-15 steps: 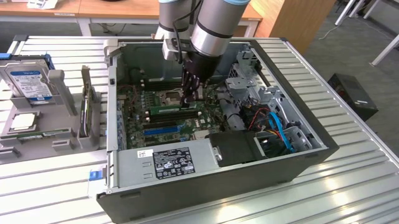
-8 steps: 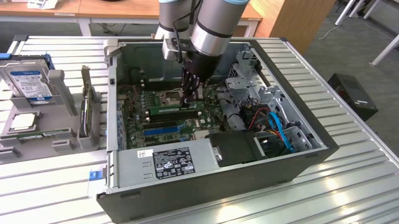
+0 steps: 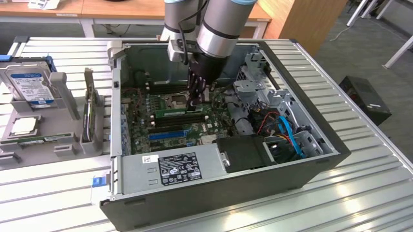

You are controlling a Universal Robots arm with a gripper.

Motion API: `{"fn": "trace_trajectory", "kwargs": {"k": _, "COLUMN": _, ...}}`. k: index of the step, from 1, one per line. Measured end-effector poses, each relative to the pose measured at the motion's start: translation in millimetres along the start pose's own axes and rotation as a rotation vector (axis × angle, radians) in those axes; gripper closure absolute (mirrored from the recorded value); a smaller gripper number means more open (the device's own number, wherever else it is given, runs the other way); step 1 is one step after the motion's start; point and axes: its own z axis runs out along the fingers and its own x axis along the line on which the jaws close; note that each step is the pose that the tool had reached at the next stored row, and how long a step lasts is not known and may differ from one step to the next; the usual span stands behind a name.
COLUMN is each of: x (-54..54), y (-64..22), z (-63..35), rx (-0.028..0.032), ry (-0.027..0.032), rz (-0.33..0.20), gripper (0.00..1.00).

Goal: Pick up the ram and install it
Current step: 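Insert the ram into the slot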

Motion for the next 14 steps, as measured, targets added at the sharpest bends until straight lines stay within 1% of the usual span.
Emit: {"fn": "trace_trajectory", "kwargs": {"k": 14, "x": 0.0, "y": -1.3, "z": 7.3, "rx": 0.0, "ry": 0.0004, "rz": -0.001, "gripper": 0.88}}
